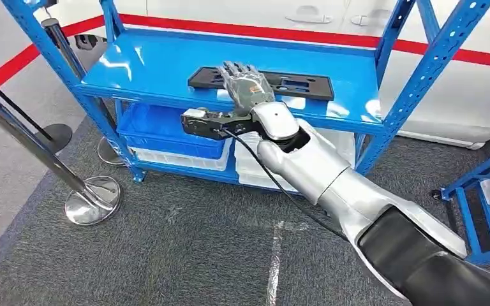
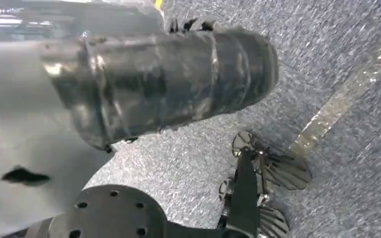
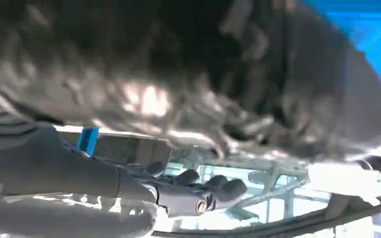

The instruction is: Take the parts from the cabinet and place them on the table.

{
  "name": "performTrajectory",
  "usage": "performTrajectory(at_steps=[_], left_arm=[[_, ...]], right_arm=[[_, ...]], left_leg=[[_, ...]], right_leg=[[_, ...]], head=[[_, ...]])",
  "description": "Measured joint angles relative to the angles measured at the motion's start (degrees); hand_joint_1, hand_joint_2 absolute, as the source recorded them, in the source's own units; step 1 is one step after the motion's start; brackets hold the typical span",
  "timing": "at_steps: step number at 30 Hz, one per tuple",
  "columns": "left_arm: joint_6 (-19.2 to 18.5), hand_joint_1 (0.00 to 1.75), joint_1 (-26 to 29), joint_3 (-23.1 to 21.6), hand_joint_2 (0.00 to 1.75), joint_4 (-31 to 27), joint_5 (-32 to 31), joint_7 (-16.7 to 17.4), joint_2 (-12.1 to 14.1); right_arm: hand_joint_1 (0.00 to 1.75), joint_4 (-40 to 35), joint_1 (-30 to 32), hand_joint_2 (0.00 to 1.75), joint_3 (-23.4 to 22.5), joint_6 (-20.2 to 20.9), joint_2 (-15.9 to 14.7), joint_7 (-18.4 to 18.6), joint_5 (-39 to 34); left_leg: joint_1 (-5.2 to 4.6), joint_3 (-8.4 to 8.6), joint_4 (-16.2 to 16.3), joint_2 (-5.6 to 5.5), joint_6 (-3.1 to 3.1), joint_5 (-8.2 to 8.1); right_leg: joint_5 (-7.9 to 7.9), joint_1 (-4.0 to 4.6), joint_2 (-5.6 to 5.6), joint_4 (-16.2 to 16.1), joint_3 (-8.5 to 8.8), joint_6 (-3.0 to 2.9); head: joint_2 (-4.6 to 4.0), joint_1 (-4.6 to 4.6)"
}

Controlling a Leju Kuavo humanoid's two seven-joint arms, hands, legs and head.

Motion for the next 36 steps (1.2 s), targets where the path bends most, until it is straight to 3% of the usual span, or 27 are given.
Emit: performTrajectory(at_steps=[3, 5, 6, 8, 9, 10, 13, 15, 16, 19, 20, 21, 22, 24, 25, 26, 27, 29, 32, 34, 36], left_arm=[[0.22, 0.00, -0.02, 0.00, 0.00, 0.00, 0.04, 0.07, 0.17], [0.37, 0.00, 0.09, 0.00, 0.00, 0.00, 0.07, 0.26, 0.17], [0.92, 0.00, 0.11, 0.00, 0.00, 0.00, 0.11, 0.57, 0.17], [2.05, 0.00, 0.03, 0.00, 0.00, 0.00, 0.22, 0.68, 0.20], [2.34, 0.00, -0.01, 0.00, 0.00, 0.00, 0.24, 0.70, 0.33], [2.43, 0.00, -0.12, 0.00, 0.00, 0.00, 0.26, 0.74, 0.33], [2.58, 0.00, -0.05, 0.00, 0.00, 0.00, 0.35, 0.77, 0.35], [2.58, 0.00, -0.01, 0.00, 0.00, 0.00, 0.42, 0.76, 0.35], [2.58, 0.00, -0.06, 0.00, 0.00, 0.00, 0.44, 0.74, 0.33], [2.58, 0.00, -0.10, -0.02, 0.00, 0.00, 0.68, 0.63, 0.35], [2.58, 0.00, -0.06, -0.02, 0.00, 0.00, 0.68, 0.59, 0.35], [2.58, 0.00, -0.02, 0.00, 0.00, 0.00, 0.70, 0.59, 0.35], [2.58, 0.00, 0.01, 0.00, 0.00, 0.00, 0.70, 0.57, 0.35], [2.58, 0.00, -0.02, 0.00, 0.00, 0.00, 0.72, 0.57, 0.33], [2.62, 0.00, -0.04, -0.02, 0.00, 0.00, 0.77, 0.55, 0.33], [2.75, 0.00, -0.10, -0.02, 0.00, 0.00, 0.79, 0.52, 0.33], [2.89, 0.00, -0.11, -0.02, 0.00, 0.00, 0.76, 0.55, 0.33], [3.32, 0.00, -0.06, -0.02, 0.00, 0.00, 0.72, 0.50, 0.33], [3.69, 0.00, -0.05, -0.02, 0.00, 0.00, 0.55, 0.39, 0.28], [3.76, 0.00, -0.18, -0.04, 0.00, 0.00, 0.07, 0.13, 0.33], [3.76, 0.00, -0.10, -0.24, 0.00, 0.00, -0.39, -0.11, 0.35]], right_arm=[[0.00, 0.18, 0.05, 0.00, 0.00, 0.02, -0.09, 0.11, 0.13], [0.00, 0.35, 0.26, 0.00, 0.00, 0.07, -0.17, 0.24, 0.13], [0.00, 0.50, 0.44, 0.00, 0.00, 0.13, -0.17, 0.26, 0.13], [0.00, 0.61, 0.41, 0.00, 0.00, 0.33, -0.17, 0.41, 0.13], [0.00, 0.63, 0.34, 0.00, 0.00, 0.48, -0.17, 0.44, 0.13], [0.00, 0.70, 0.20, 0.00, 0.00, 0.63, -0.17, 0.44, 0.13], [0.00, 1.05, 0.19, 0.00, 0.00, 0.94, -0.20, 0.52, 0.13], [0.00, 1.20, 0.15, 0.00, 0.00, 0.87, -0.31, 0.57, 0.13], [0.00, 1.25, 0.00, 0.00, 0.00, 0.85, -0.35, 0.57, 0.15], [0.00, 1.55, 0.16, 0.00, 0.00, 0.77, -0.46, 0.57, 0.35], [0.00, 1.71, 0.35, 0.00, 0.00, 0.74, -0.50, 0.57, 0.39], [0.00, 1.86, 0.54, 0.00, 0.00, 0.74, -0.59, 0.57, 0.39], [0.00, 2.03, 0.58, 0.00, 0.00, 0.74, -0.63, 0.57, 0.39], [0.00, 2.12, 0.43, 0.00, 0.00, 0.72, -0.63, 0.57, 0.39], [0.00, 2.12, 0.26, 0.00, 0.00, 0.70, -0.63, 0.57, 0.39], [0.00, 2.16, 0.15, 0.00, 0.00, 0.70, -0.61, 0.46, 0.39], [0.00, 2.16, 0.13, 0.00, 0.00, 0.70, -0.55, 0.39, 0.39], [0.00, 2.40, 0.19, 0.00, 0.00, 0.68, -0.63, 0.31, 0.39], [0.00, 2.49, 0.12, 0.00, 0.00, 0.66, -0.52, 0.15, 0.39], [0.00, 2.51, -0.04, 0.00, 0.00, 0.66, -0.52, 0.13, 0.39], [0.00, 2.69, 0.15, 0.00, 0.00, 0.66, -0.55, 0.13, 0.39]], left_leg=[[0.31, -5.89, 11.91, 0.02, -0.75, -5.04], [0.32, -8.28, 15.96, 0.02, -0.86, -5.61], [0.33, -7.23, 12.88, 0.02, -0.77, -2.84], [0.33, -2.30, 2.66, 0.05, -0.40, 2.64], [0.32, -0.06, -2.29, 0.07, -0.17, 4.02], [0.03, 0.85, -3.17, 0.01, 0.07, 2.88], [-0.39, 0.66, -3.27, -0.17, 1.02, 3.22], [0.28, 1.14, -4.19, 0.03, 1.89, 3.76], [0.21, 1.20, -4.26, -0.03, 2.14, 3.77], [0.04, 1.15, -4.20, 0.03, 2.70, 3.68], [-0.04, 1.13, -4.14, 0.02, 2.78, 3.63], [-0.08, 1.14, -4.05, -0.04, 2.79, 3.60], [-0.11, 1.14, -3.93, -0.11, 2.78, 3.51], [-0.16, 1.21, -3.54, -0.25, 2.54, 3.17], [-0.15, 1.19, -3.25, -0.26, 2.31, 2.93], [-0.34, 0.84, -3.17, -0.25, 2.04, 2.86], [-0.39, 0.72, -2.85, -0.26, 1.81, 2.76], [-0.16, 0.88, -3.18, -0.24, 1.25, 2.85], [-0.18, 0.77, -2.25, -0.09, 0.39, 1.82], [0.05, -2.28, 3.85, 0.01, -0.32, -1.41], [0.16, -7.54, 13.66, 0.01, -0.80, -4.79]], right_leg=[[-0.01, 0.02, -0.05, 0.04, 0.04, -0.17], [-0.04, 0.02, -0.05, 0.04, 0.06, -0.20], [-0.09, 0.02, 0.01, 0.05, 0.19, -0.17], [-0.23, 0.02, 0.10, 0.05, 0.50, -0.07], [-0.35, 0.01, 0.12, 0.04, 0.68, 0.11], [-0.30, 0.30, 0.12, -0.16, 0.60, 0.36], [-0.09, 0.25, 0.12, -0.45, 0.57, 1.13], [-0.76, 0.25, -0.05, 0.28, 0.27, 1.92], [-2.08, 0.45, -0.13, 2.06, -0.49, 2.07], [-7.67, 0.34, -0.18, 13.94, -6.21, 2.18], [-8.60, 0.34, -0.19, 17.51, -8.08, 2.17], [-7.91, 0.34, -0.19, 17.84, -8.39, 2.11], [-6.12, 0.36, -0.18, 15.70, -7.46, 1.94], [-0.97, 0.46, -0.18, 5.72, -2.58, 1.30], [-0.01, 0.63, -0.17, 0.87, -0.44, 0.87], [-0.62, 1.11, -0.18, 0.52, 0.27, 0.88], [-0.36, 0.86, -0.14, 0.11, 0.15, 0.81], [-0.49, 1.21, -0.05, 0.33, 0.12, 0.57], [-0.23, 0.41, -0.09, -0.44, 0.82, -0.09], [-0.40, 0.34, -0.13, -0.44, 0.97, -0.36], [-0.57, 0.39, -0.16, -0.39, 1.02, -0.58]], head=[[0.00, -0.02], [0.00, -0.02], [0.00, -0.02], [0.00, -0.04], [0.00, 0.00], [0.00, 0.00], [0.00, 0.02], [0.00, 0.13], [0.00, 0.18], [0.00, 0.53], [0.00, 0.55], [0.00, 0.53], [0.00, 0.55], [0.00, 0.55], [0.00, 0.55], [0.00, 0.44], [0.00, 0.46], [0.00, 0.59], [0.00, 0.46], [0.00, 0.03], [0.00, 0.05]])
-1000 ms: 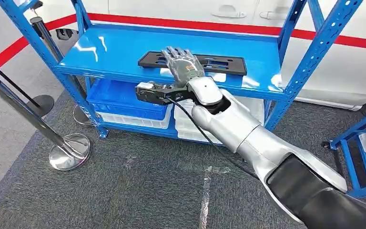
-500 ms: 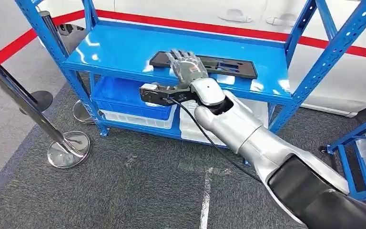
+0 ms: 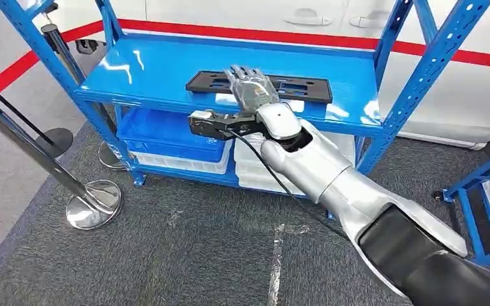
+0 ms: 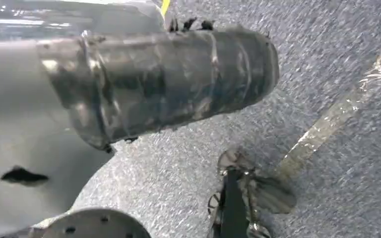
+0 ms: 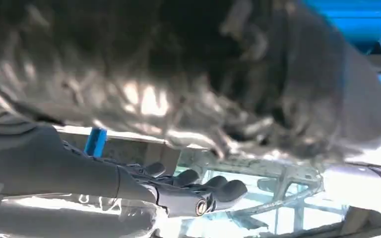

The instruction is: Take the parts from the cabinet and place them on the table.

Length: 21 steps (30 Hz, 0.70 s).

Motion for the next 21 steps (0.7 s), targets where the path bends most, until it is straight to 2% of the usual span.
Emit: performTrajectory(at_steps=[1, 2, 3, 5, 6, 7, 10, 11, 12, 13, 15, 16, 17, 18, 20, 21], left_arm=[[-0.02, 0.00, 0.10, -0.15, 0.00, 0.00, 0.02, -0.02, -0.04], [-0.07, 0.00, 0.18, -0.17, 0.00, 0.00, 0.02, -0.04, -0.11], [-0.07, 0.00, 0.17, -0.17, 0.00, 0.00, 0.04, -0.11, -0.11], [0.00, 0.00, 0.07, -0.20, 0.00, 0.00, 0.11, -0.24, -0.02], [0.02, 0.00, 0.01, -0.24, 0.00, 0.00, 0.22, -0.26, -0.02], [0.09, 0.00, 0.02, -0.28, 0.00, 0.00, 0.22, -0.28, -0.02], [0.15, 0.00, 0.00, -0.35, 0.00, 0.00, 0.22, -0.33, -0.02], [0.17, 0.00, 0.11, -0.35, 0.00, 0.00, 0.22, -0.31, -0.02], [0.17, 0.00, 0.17, -0.35, 0.00, 0.02, 0.22, -0.33, -0.02], [0.17, 0.00, 0.13, -0.35, 0.00, 0.00, 0.22, -0.33, -0.02], [0.17, 0.00, -0.05, -0.39, 0.00, 0.00, 0.22, -0.35, -0.02], [0.17, 0.00, -0.04, -0.41, 0.00, 0.00, 0.22, -0.33, -0.02], [0.17, 0.00, 0.02, -0.44, 0.00, 0.02, 0.22, -0.33, -0.02], [0.15, 0.00, 0.11, -0.44, 0.00, 0.02, 0.22, -0.33, -0.02], [0.15, 0.00, 0.17, -0.44, 0.00, 0.02, 0.22, -0.33, -0.04], [0.15, 0.00, 0.17, -0.44, 0.00, 0.02, 0.22, -0.33, -0.07]], right_arm=[[0.00, 0.09, 0.13, 0.00, 0.00, 0.02, 0.00, 0.00, 0.00], [0.00, 0.15, 0.25, 0.00, 0.02, 0.02, 0.00, 0.00, 0.00], [0.00, 0.20, 0.26, 0.00, 0.00, 0.02, 0.00, 0.00, 0.00], [0.00, 0.22, 0.19, 0.00, 0.00, 0.02, 0.00, 0.00, 0.02], [0.00, 0.28, 0.12, 0.00, 0.00, 0.02, 0.00, 0.02, 0.07], [0.00, 0.39, -0.09, 0.00, 0.02, 0.02, -0.02, 0.02, 0.09], [0.00, 0.61, 0.00, 0.00, 0.02, 0.02, -0.02, 0.02, 0.09], [0.00, 0.61, -0.04, 0.00, 0.02, 0.00, -0.02, 0.02, 0.09], [0.00, 0.68, -0.11, 0.00, 0.02, -0.02, -0.13, 0.02, 0.09], [0.00, 0.72, -0.27, 0.00, 0.02, -0.02, -0.13, 0.02, 0.09], [0.00, 0.83, 0.00, 0.00, 0.02, 0.00, -0.15, 0.02, 0.09], [0.00, 0.92, 0.28, 0.00, 0.04, 0.02, -0.15, 0.00, 0.09], [0.00, 1.05, 0.47, 0.00, 0.04, 0.02, -0.17, 0.02, 0.09], [0.00, 1.14, 0.52, 0.00, 0.04, 0.02, -0.26, 0.02, 0.09], [0.00, 1.20, 0.36, 0.00, 0.04, 0.00, -0.33, 0.02, 0.09], [0.00, 1.20, 0.32, 0.00, 0.04, 0.00, -0.33, 0.00, 0.09]], left_leg=[[0.00, -1.12, 1.53, 0.00, -0.01, 0.20], [0.00, -0.78, 0.03, 0.00, 0.06, 1.94], [0.00, 0.89, -3.73, 0.00, 0.22, 4.51], [-0.03, 5.91, -14.13, 0.00, 0.70, 9.82], [-0.21, 7.14, -16.28, 0.01, 1.05, 8.84], [-0.75, 7.79, -17.44, -0.04, 1.47, 8.90], [-0.88, 7.68, -17.40, -0.17, 2.17, 8.58], [-0.38, 8.38, -18.11, -0.08, 2.55, 8.77], [-0.25, 9.02, -18.69, -0.03, 2.76, 8.87], [-0.11, 9.18, -18.76, 0.01, 3.15, 8.71], [-0.09, 9.35, -18.59, 0.02, 3.64, 8.34], [-0.09, 9.41, -18.51, 0.00, 3.67, 8.13], [-0.08, 9.52, -18.32, -0.04, 3.58, 7.90], [-0.06, 9.70, -18.10, -0.10, 3.52, 7.61], [-0.06, 10.30, -17.37, -0.30, 3.16, 6.69], [-0.02, 10.34, -16.99, -0.30, 2.90, 6.15]], right_leg=[[-0.09, 0.02, 0.04, 0.04, 0.03, -0.11], [-0.24, 0.03, 0.12, 0.12, 0.13, -0.09], [-0.43, 0.04, 0.20, 0.23, 0.28, -0.07], [-0.90, 0.07, 0.30, 0.32, 0.83, 0.07], [-1.01, 0.11, 0.28, 0.03, 0.97, 0.25], [-1.01, 0.33, 0.32, 0.19, 0.75, 0.51], [-1.01, 0.17, 0.29, -0.24, 0.89, 1.21], [-1.27, 0.62, 0.31, -0.50, 1.21, 1.68], [-2.21, 0.38, 0.14, 1.11, 0.72, 1.96], [-3.94, 0.35, 0.05, 4.42, -0.90, 2.05], [-7.36, 0.03, 0.05, 13.91, -6.15, 2.38], [-7.98, -0.08, 0.03, 17.05, -8.21, 2.51], [-7.16, -0.15, -0.02, 17.69, -9.16, 2.57], [-5.20, -0.28, -0.04, 15.77, -8.63, 2.57], [0.71, -0.42, -0.15, 5.97, -4.43, 2.29], [1.66, -0.36, -0.11, 1.92, -2.82, 2.01]], head=[[0.00, 0.00], [0.00, 0.02], [0.00, -0.02], [0.00, -0.02], [0.00, 0.09], [0.00, 0.00], [0.00, 0.11], [0.00, 0.15], [0.00, 0.26], [0.00, 0.57], [0.00, 0.72], [0.00, 0.70], [0.00, 0.74], [0.00, 0.74], [0.00, 0.72], [0.00, 0.74]])
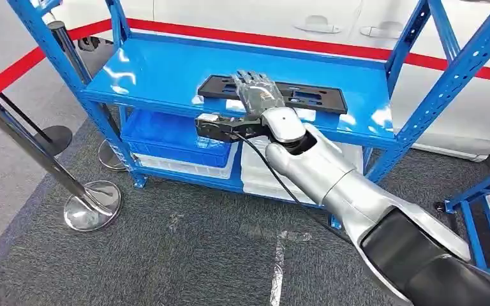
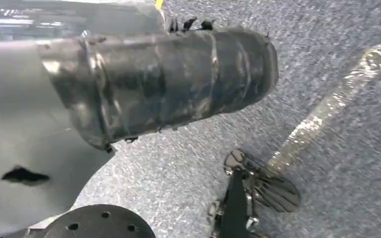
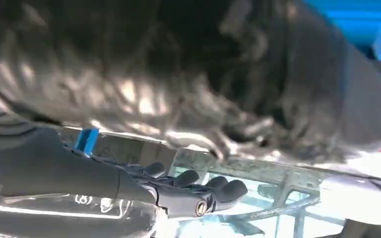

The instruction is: Take the parts from the cabinet and place them on the table.

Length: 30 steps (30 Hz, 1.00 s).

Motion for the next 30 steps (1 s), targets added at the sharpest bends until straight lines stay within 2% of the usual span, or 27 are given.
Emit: performTrajectory(at_steps=[1, 3, 4, 6, 7, 8, 9, 10, 11, 12, 13, 15, 16, 17, 20, 21, 22, 23, 25, 26, 27, 28, 30], left_arm=[[0.00, 0.00, -0.15, -0.02, 0.00, 0.00, 0.00, -0.02, 0.00], [0.02, 0.00, -0.26, -0.04, 0.00, 0.00, 0.00, -0.02, 0.00], [0.00, 0.00, -0.19, -0.04, 0.00, 0.00, 0.00, 0.00, 0.00], [0.00, 0.00, -0.05, -0.04, 0.00, 0.00, 0.02, 0.18, 0.07], [-0.02, 0.00, -0.09, -0.04, 0.00, 0.00, 0.00, 0.22, -0.02], [-0.04, 0.00, -0.22, -0.07, 0.00, 0.00, 0.02, 0.39, 0.00], [-0.09, 0.00, -0.26, -0.07, 0.00, 0.00, 0.04, 0.55, 0.04], [-0.11, 0.00, -0.24, -0.09, 0.00, 0.00, 0.18, 0.70, 0.07], [-0.11, 0.00, -0.15, -0.09, 0.00, 0.00, 0.20, 0.79, 0.05], [-0.13, 0.00, 0.00, -0.09, 0.00, 0.00, 0.24, 1.03, 0.04], [-0.15, 0.00, 0.09, -0.09, 0.00, 0.00, 0.26, 1.03, 0.04], [-0.13, 0.00, -0.01, -0.09, 0.00, 0.00, 0.33, 1.03, 0.04], [-0.13, 0.00, -0.05, -0.11, 0.00, 0.00, 0.33, 1.03, 0.04], [-0.07, 0.00, -0.14, -0.11, 0.00, 0.00, 0.33, 1.05, 0.04], [0.02, 0.00, -0.27, -0.17, 0.00, 0.00, 0.33, 1.11, 0.04], [0.07, 0.00, -0.08, -0.17, 0.00, 0.00, 0.35, 1.22, 0.02], [0.15, 0.00, 0.04, -0.17, 0.00, 0.00, 0.37, 1.25, 0.02], [0.20, 0.00, -0.02, -0.18, 0.00, 0.00, 0.39, 1.22, 0.02], [0.28, 0.00, -0.15, -0.20, 0.00, 0.00, 0.44, 1.14, 0.02], [0.31, 0.00, -0.15, -0.22, 0.00, 0.00, 0.52, 1.09, 0.02], [0.37, 0.00, -0.12, -0.22, 0.00, 0.00, 0.59, 1.09, 0.02], [0.44, 0.00, -0.05, -0.22, 0.00, 0.00, 0.68, 1.07, 0.02], [0.55, 0.00, -0.06, -0.22, 0.00, 0.00, 0.87, 1.05, 0.02]], right_arm=[[0.00, 0.02, -0.17, 0.00, 0.00, 0.02, -0.04, 0.00, 0.00], [0.00, 0.02, -0.10, 0.00, 0.00, 0.00, 0.02, 0.02, 0.00], [0.00, 0.09, -0.06, 0.00, 0.00, 0.00, -0.11, 0.02, 0.00], [0.00, 0.07, -0.12, 0.00, 0.00, 0.00, -0.13, 0.11, 0.00], [0.00, 0.09, -0.22, 0.00, 0.00, 0.04, -0.13, 0.13, 0.07], [0.00, 0.15, -0.29, 0.00, 0.00, 0.18, -0.11, 0.61, 0.20], [0.00, 0.26, -0.21, 0.00, 0.02, 0.20, -0.11, 1.29, 0.26], [0.00, 0.39, 0.02, 0.00, 0.02, 0.20, -0.09, 2.01, 0.26], [0.00, 0.53, 0.34, 0.00, 0.02, 0.20, -0.07, 2.34, 0.26], [0.00, 0.74, 0.59, 0.00, 0.02, 0.09, -0.04, 2.84, 0.26], [0.00, 0.96, 0.72, 0.00, 0.02, -0.13, -0.02, 3.02, 0.31], [0.00, 1.29, 0.65, 0.00, 0.02, -0.79, 0.02, 3.34, 0.33], [0.00, 1.46, 0.61, 0.00, 0.02, -1.26, 0.00, 3.56, 0.31], [0.00, 1.60, 0.50, 0.00, 0.02, -1.64, 0.00, 3.74, 0.04], [0.00, 2.12, 0.85, 0.00, 0.02, -3.64, -0.07, 3.30, -0.13], [0.00, 2.14, 0.83, 0.00, 0.02, -4.73, -0.15, 3.01, 0.09], [0.00, 2.21, 0.73, 0.00, 0.02, -5.82, -0.35, 2.78, 0.09], [0.00, 2.25, 0.66, 0.00, 0.00, -6.25, -0.55, 2.78, 0.02], [0.00, 2.45, 1.13, 0.00, 0.00, -6.64, -0.81, 2.58, -0.13], [0.00, 2.58, 1.56, 0.00, 0.00, -6.60, -0.94, 2.30, 0.17], [0.00, 2.71, 1.83, 1.75, 0.00, -6.15, -1.07, 2.08, 0.56], [0.00, 2.77, 1.84, 1.75, 0.00, -5.23, -1.11, 2.01, 0.83], [0.00, 2.78, 1.54, 1.75, 0.00, -3.21, -1.11, 1.88, 1.01]], left_leg=[[-0.32, -0.22, 0.12, 0.00, -0.34, -0.19], [-0.22, -0.29, 0.29, -0.05, -0.86, -0.31], [-0.14, -0.17, -0.04, -0.03, -1.09, -0.37], [-0.15, -0.16, 0.08, 0.03, -1.68, -0.98], [-0.08, -0.74, 2.22, 0.22, -2.03, -2.18], [-0.01, -2.64, 6.10, 0.27, -2.33, -3.91], [0.11, -5.29, 10.96, 0.28, -2.57, -5.60], [0.11, -7.79, 15.15, 0.28, -2.74, -6.68], [0.11, -9.79, 17.80, 0.28, -2.77, -6.65], [0.11, -10.33, 17.35, 0.28, -2.70, -5.28], [0.11, -9.52, 14.44, 0.28, -2.57, -2.74], [0.07, -5.24, 4.00, 0.29, -2.08, 3.62], [-0.14, -3.94, 1.31, 0.21, -1.83, 3.66], [-0.52, -3.24, -0.02, 0.19, -1.54, 3.15], [-0.60, -3.47, 0.01, 0.15, -0.81, 2.71], [0.27, -2.84, -0.73, 0.37, -0.39, 2.99], [0.06, -2.44, -0.97, 0.37, -0.07, 2.84], [0.01, -2.30, -0.96, 0.38, 0.16, 2.75], [-0.06, -1.99, -0.90, 0.36, 0.71, 2.41], [-0.06, -1.83, -0.87, 0.31, 0.81, 2.21], [-0.06, -1.64, -0.81, 0.23, 0.81, 2.01], [-0.06, -1.45, -0.67, 0.17, 0.67, 1.78], [-0.06, -1.10, -0.13, 0.08, 0.29, 1.14]], right_leg=[[-1.03, 0.36, 0.06, -0.16, 1.00, 0.08], [-1.05, 0.41, 0.20, -0.74, 0.83, -0.34], [-1.26, 0.54, 0.27, -0.68, 0.85, -0.68], [-1.15, -0.10, 0.29, -1.33, 1.52, -1.15], [-1.31, -0.16, 0.25, -1.51, 1.87, -1.42], [-1.46, -0.18, 0.18, -1.51, 2.08, -1.67], [-1.60, -0.15, 0.14, -1.50, 2.28, -1.85], [-1.78, -0.09, 0.11, -1.50, 2.44, -1.87], [-1.99, -0.08, 0.11, -1.50, 2.65, -1.93], [-2.19, -0.06, 0.18, -1.49, 2.95, -1.91], [-2.44, -0.04, 0.28, -1.49, 3.31, -1.88], [-3.03, -0.04, 0.37, -1.50, 4.18, -1.69], [-3.26, 0.12, 0.40, -1.52, 4.25, -1.42], [-3.35, 0.35, 0.51, -1.37, 3.99, -1.22], [-3.39, 0.28, 0.39, -1.87, 4.09, -0.42], [-3.96, 0.45, 0.37, -1.54, 3.85, 0.01], [-5.06, 0.40, 0.17, 0.33, 3.30, 0.30], [-6.64, 0.39, 0.15, 3.41, 1.84, 0.41], [-9.75, 0.26, 0.16, 12.35, -3.02, 0.60], [-10.04, 0.23, 0.14, 14.98, -4.86, 0.64], [-9.02, 0.15, 0.12, 14.93, -5.42, 0.65], [-6.96, 0.04, 0.12, 12.53, -4.74, 0.60], [-1.50, -0.03, 0.11, 3.36, -0.90, 0.20]], head=[[0.00, -0.05], [0.00, -0.31], [0.00, -0.13], [0.00, -0.15], [0.00, -0.31], [0.00, -0.74], [0.00, -0.70], [0.00, -0.70], [0.00, -0.72], [0.00, -0.70], [0.00, -0.70], [0.00, -0.70], [0.00, -0.59], [0.00, -0.68], [0.00, -0.66], [0.02, -0.55], [0.00, -0.52], [0.00, -0.44], [0.00, -0.44], [0.00, -0.44], [0.00, -0.44], [0.00, -0.42], [0.00, -0.42]])
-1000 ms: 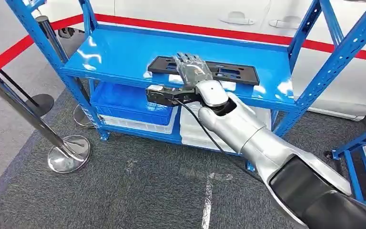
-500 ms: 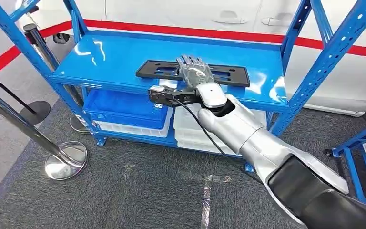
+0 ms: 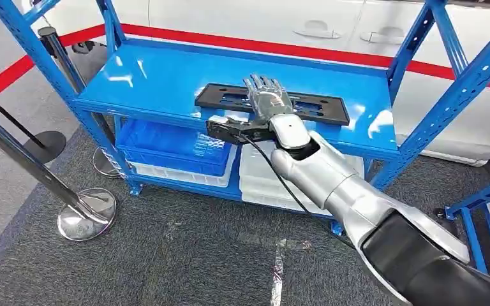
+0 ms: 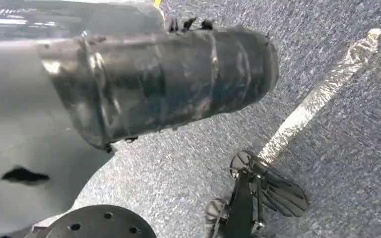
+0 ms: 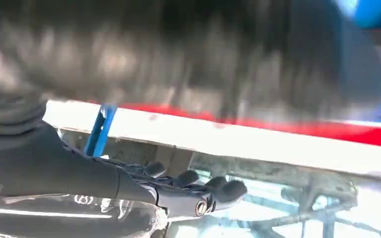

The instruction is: Take the parts from the cabinet and place them on the table.

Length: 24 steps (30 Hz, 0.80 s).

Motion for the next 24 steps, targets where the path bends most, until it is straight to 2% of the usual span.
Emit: performTrajectory(at_steps=[1, 2, 5, 6, 7, 8, 10, 11, 12, 13, 14, 15, 16, 17, 18, 20, 21, 22, 23, 24], left_arm=[[0.00, 0.00, -0.03, 0.00, 0.00, 0.00, 0.13, -0.04, -0.04], [0.09, 0.00, -0.17, 0.00, 0.00, 0.00, 0.13, -0.04, -0.04], [0.13, 0.00, -0.17, 0.00, 0.00, 0.00, 0.20, -0.02, -0.06], [0.15, 0.00, -0.16, 0.00, 0.00, 0.00, 0.30, 0.04, 0.04], [0.17, 0.00, -0.11, 0.00, 0.00, 0.00, 0.33, 0.07, -0.07], [0.20, 0.00, -0.17, 0.00, 0.00, 0.00, 0.33, 0.09, -0.09], [0.31, 0.00, -0.23, -0.02, 0.00, 0.00, 0.44, 0.13, -0.02], [0.31, 0.00, -0.18, -0.02, 0.00, 0.00, 0.52, 0.13, -0.04], [0.31, 0.00, -0.08, -0.02, 0.00, 0.00, 0.63, 0.17, -0.04], [0.31, 0.00, 0.02, -0.02, 0.00, 0.00, 0.70, 0.24, -0.07], [0.31, 0.00, 0.02, 0.00, 0.00, 0.00, 0.74, 0.28, -0.07], [0.31, 0.00, -0.04, -0.02, 0.00, 0.00, 0.79, 0.31, -0.04], [0.31, 0.00, -0.08, -0.02, 0.00, 0.00, 0.83, 0.31, -0.07], [0.31, 0.00, -0.12, -0.02, 0.00, 0.00, 0.87, 0.31, -0.07], [0.31, 0.00, -0.16, -0.02, 0.00, 0.00, 0.92, 0.33, -0.07], [0.33, 0.00, -0.29, -0.02, 0.00, 0.00, 1.03, 0.31, -0.07], [0.35, 0.00, -0.25, -0.02, 0.00, 0.00, 1.11, 0.31, -0.09], [0.37, 0.00, -0.05, -0.02, 0.00, 0.00, 1.18, 0.31, -0.11], [0.42, 0.00, -0.07, -0.02, 0.00, 0.00, 1.16, 0.31, -0.11], [0.44, 0.00, -0.20, -0.02, 0.00, 0.00, 1.16, 0.31, -0.11]], right_arm=[[0.00, 0.02, -0.12, 1.75, 0.00, 1.03, 0.00, -0.20, 0.07], [0.00, 0.04, -0.24, 1.75, 0.00, 1.84, 0.04, -0.28, 0.20], [0.00, 0.17, -0.16, 1.75, 0.00, 2.92, 0.02, -0.50, 0.41], [0.00, 0.15, -0.20, 1.75, 0.00, 3.14, 0.02, -0.57, 0.46], [0.00, 0.15, -0.21, 1.75, 0.00, 3.30, 0.04, -0.70, 0.50], [0.00, 0.15, -0.32, 1.75, 0.00, 3.47, 0.04, -0.76, 0.55], [0.00, 0.24, -0.23, 1.75, 0.00, 3.97, 0.04, -0.81, 0.68], [0.00, 0.37, -0.05, 1.75, 0.00, 4.28, 0.04, -0.81, 0.68], [0.00, 0.48, 0.10, 1.75, 0.02, 4.56, 0.04, -0.81, 0.70], [0.00, 0.57, 0.23, 1.75, 0.02, 4.72, 0.04, -0.81, 0.74], [0.00, 0.61, 0.24, 1.75, 0.02, 4.76, 0.04, -0.81, 0.85], [0.00, 0.61, 0.19, 1.75, 0.02, 4.78, 0.04, -0.81, 0.87], [0.00, 0.61, 0.16, 1.75, 0.02, 4.78, 0.04, -0.81, 0.87], [0.00, 0.68, 0.08, 1.75, 0.02, 4.80, 0.04, -0.81, 0.90], [0.00, 0.70, 0.09, 1.75, 0.04, 4.85, 0.09, -0.81, 0.92], [0.00, 0.85, 0.27, 1.75, 0.09, 4.91, 0.22, -0.81, 1.00], [0.00, 0.85, 0.23, 1.75, 0.09, 4.94, 0.35, -0.81, 1.01], [0.00, 0.87, 0.26, 1.75, 0.09, 4.94, 0.35, -0.81, 1.00], [0.00, 0.87, 0.13, 1.75, 0.09, 4.94, 0.35, -0.83, 1.03], [0.00, 0.92, 0.06, 1.75, 0.11, 4.98, 0.35, -0.81, 1.03]], left_leg=[[0.04, -0.06, 0.20, 0.02, -0.25, -0.36], [-0.46, -0.39, 0.86, -0.07, -0.67, -0.63], [-0.15, -0.22, 0.31, -0.05, -1.33, -0.61], [-0.14, -0.23, 0.41, -0.04, -1.67, -1.03], [-0.07, -0.52, 1.59, 0.14, -2.03, -1.78], [-0.04, -1.89, 4.48, 0.21, -2.34, -3.37], [0.24, -6.04, 12.53, 0.21, -2.84, -6.47], [0.30, -8.34, 16.33, 0.21, -3.06, -7.34], [0.39, -9.45, 17.59, 0.21, -3.19, -7.04], [0.53, -9.13, 15.88, 0.22, -3.27, -5.03], [0.62, -7.39, 11.77, 0.22, -3.25, -2.16], [0.67, -4.92, 6.31, 0.28, -3.22, 0.95], [0.69, -3.21, 1.76, 0.39, -3.10, 2.29], [0.21, -2.34, 1.36, 0.29, -2.90, 1.47], [0.17, -2.13, 0.24, 0.20, -2.26, 1.11], [-0.01, -2.35, 0.70, 0.13, -1.73, 0.99], [0.26, -2.00, 0.15, 0.17, -1.24, 1.16], [0.46, -1.43, -0.32, 0.24, -0.94, 1.21], [0.45, -1.14, -0.45, 0.20, -0.61, 1.09], [0.37, -0.99, -0.44, 0.21, -0.22, 0.92]], right_leg=[[0.51, 0.07, 0.04, -3.46, 1.33, -0.37], [0.20, 0.38, 0.03, -4.55, 2.23, -0.30], [0.06, 0.52, 0.16, -4.21, 2.01, -0.76], [0.31, -0.14, 0.14, -4.88, 2.52, -1.19], [0.26, -0.15, 0.14, -5.25, 2.95, -1.33], [0.13, -0.22, 0.06, -5.31, 3.19, -1.59], [-0.12, -0.17, 0.01, -5.30, 3.50, -1.95], [-0.31, -0.16, -0.02, -5.26, 3.67, -2.00], [-0.51, -0.16, 0.02, -5.18, 3.78, -2.02], [-0.71, -0.17, 0.07, -5.12, 3.98, -1.99], [-0.99, -0.21, 0.13, -4.99, 4.25, -1.90], [-1.33, -0.27, 0.17, -4.88, 4.56, -1.69], [-1.63, -0.25, 0.18, -4.86, 4.79, -1.40], [-1.66, 0.08, 0.24, -4.91, 4.59, -1.17], [-1.72, 0.14, 0.29, -4.71, 4.36, -0.94], [-1.61, 0.03, 0.20, -5.19, 4.47, -0.42], [-1.81, 0.23, 0.20, -5.16, 4.68, -0.02], [-2.56, -0.01, 0.03, -4.31, 4.34, 0.28], [-3.75, 0.05, -0.12, -2.02, 3.36, 0.42], [-5.68, 0.05, -0.14, 2.17, 1.22, 0.42]], head=[[0.00, -0.02], [0.00, -0.04], [0.00, -0.06], [0.00, -0.02], [0.00, -0.11], [0.00, -0.48], [0.00, -0.50], [0.00, -0.48], [0.00, -0.52], [0.00, -0.48], [0.00, -0.53], [0.00, -0.50], [0.00, -0.50], [0.00, -0.57], [0.00, -0.52], [0.00, -0.53], [0.00, -0.39], [0.00, -0.42], [0.00, -0.24], [0.00, 0.02]])
